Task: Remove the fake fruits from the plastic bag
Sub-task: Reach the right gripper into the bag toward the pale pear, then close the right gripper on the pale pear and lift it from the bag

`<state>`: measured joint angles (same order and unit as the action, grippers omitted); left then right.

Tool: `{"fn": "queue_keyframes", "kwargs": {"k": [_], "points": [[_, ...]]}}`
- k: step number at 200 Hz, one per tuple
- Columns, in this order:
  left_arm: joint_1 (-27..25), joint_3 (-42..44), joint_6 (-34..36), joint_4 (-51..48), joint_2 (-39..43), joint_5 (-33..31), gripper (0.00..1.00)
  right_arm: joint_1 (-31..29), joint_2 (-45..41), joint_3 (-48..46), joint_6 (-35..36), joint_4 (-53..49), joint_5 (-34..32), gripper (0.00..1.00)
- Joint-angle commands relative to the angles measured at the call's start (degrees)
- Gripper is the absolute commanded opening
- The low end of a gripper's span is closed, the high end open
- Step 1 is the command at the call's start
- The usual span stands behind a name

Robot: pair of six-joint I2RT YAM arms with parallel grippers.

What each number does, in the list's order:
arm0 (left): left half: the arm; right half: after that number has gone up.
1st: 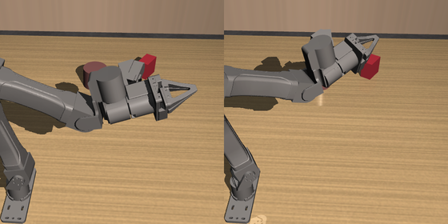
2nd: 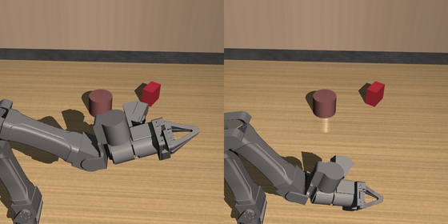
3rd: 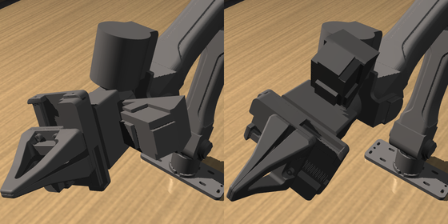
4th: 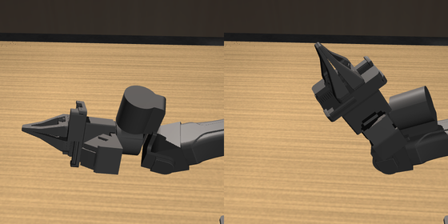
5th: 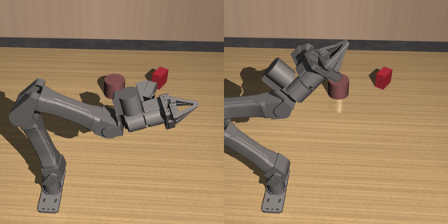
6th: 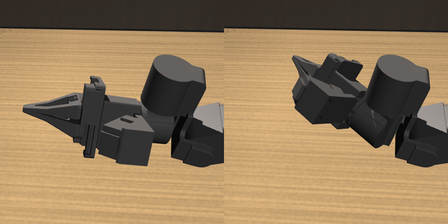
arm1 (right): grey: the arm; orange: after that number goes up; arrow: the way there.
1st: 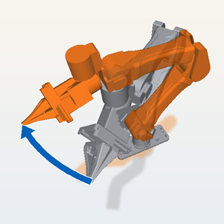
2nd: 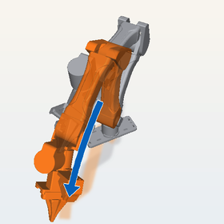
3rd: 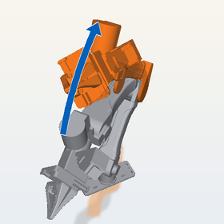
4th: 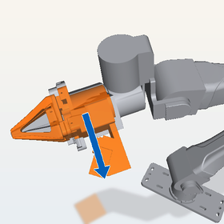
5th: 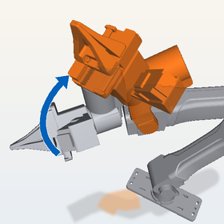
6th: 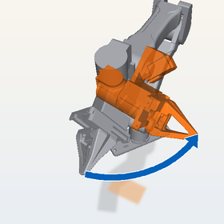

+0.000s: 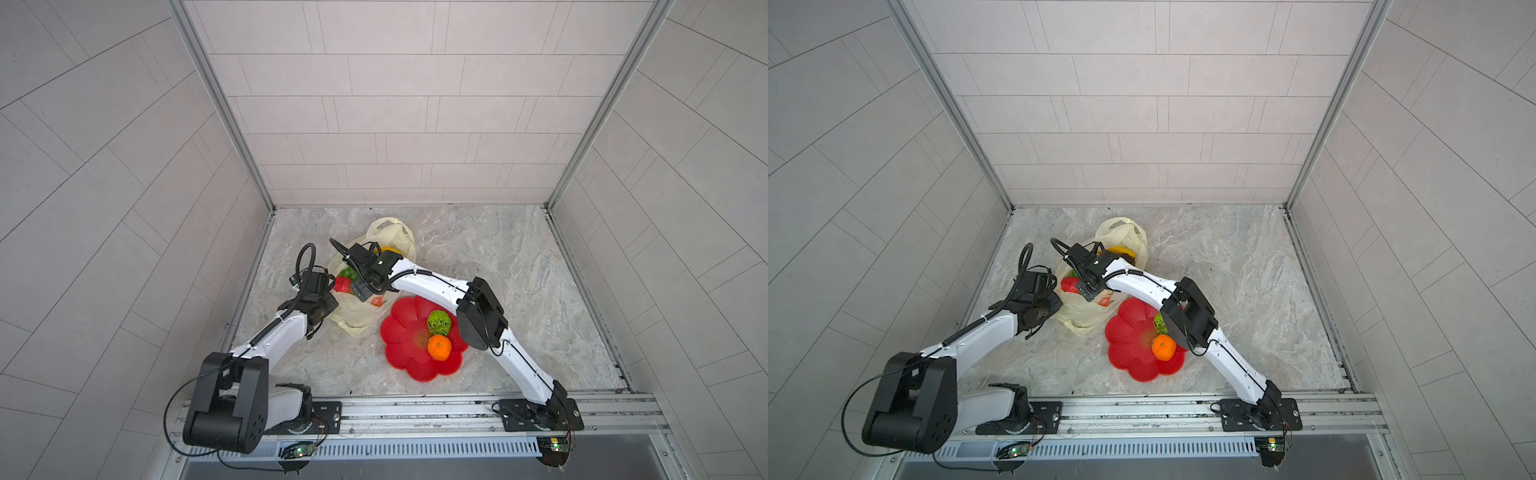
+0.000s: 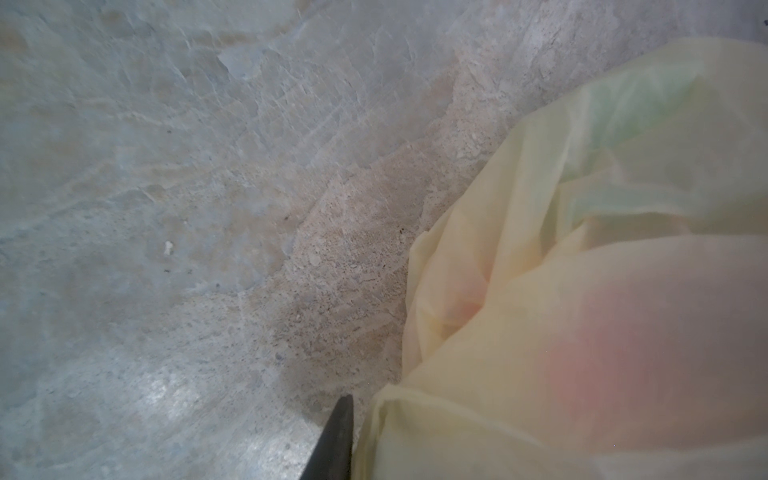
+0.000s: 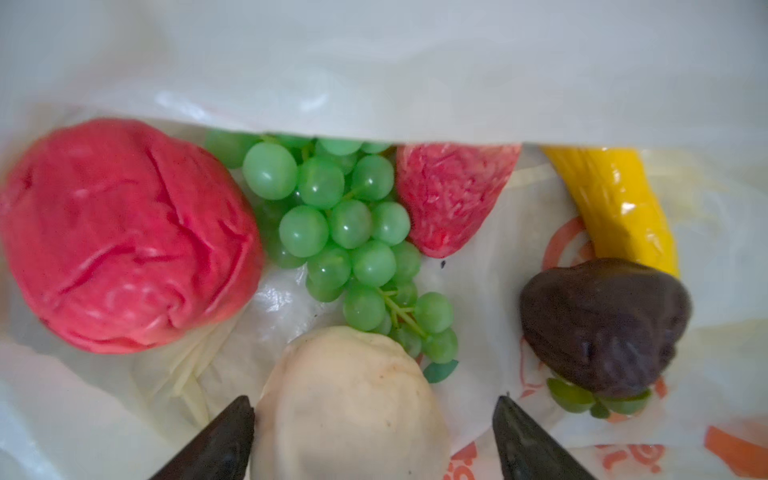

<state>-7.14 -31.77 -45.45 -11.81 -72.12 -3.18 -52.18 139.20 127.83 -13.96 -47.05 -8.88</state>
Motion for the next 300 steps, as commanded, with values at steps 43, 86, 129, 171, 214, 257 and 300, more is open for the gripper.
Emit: {"fn": "queue_keyframes", "kwargs": {"k": [43,86,129,171,214,257,300], "points": [[0.28,0.4,0.28,-0.35,0.66,-1.24,0.23,0.32,1.38,-0.35,-0.18,-3.44,-1.51,0.86],[0.32,0.3,0.28,-0.49,0.68,-1.52,0.23,0.93,2.09,-0.39,-0.72,-3.01,0.45,0.82],[0.27,0.39,0.28,-0.59,0.67,-1.73,0.23,1.56,3.02,0.31,-1.01,-3.43,2.31,0.8],[0.28,0.24,0.28,-0.51,0.42,-1.7,0.23,1.47,0.73,-0.38,-0.99,-3.15,1.73,0.71],[0.28,0.15,0.36,-0.73,0.31,-1.74,0.23,1.39,-5.54,-4.3,-0.03,-1.01,1.67,0.7],[0.31,0.09,0.45,-0.76,0.23,-1.82,0.24,0.44,-12.21,-9.6,3.67,1.02,-1.37,0.69],[0.28,0.09,0.45,-0.87,0.27,-2.01,0.24,-0.65,-19.77,-18.57,5.88,4.69,-4.22,0.69]]}}
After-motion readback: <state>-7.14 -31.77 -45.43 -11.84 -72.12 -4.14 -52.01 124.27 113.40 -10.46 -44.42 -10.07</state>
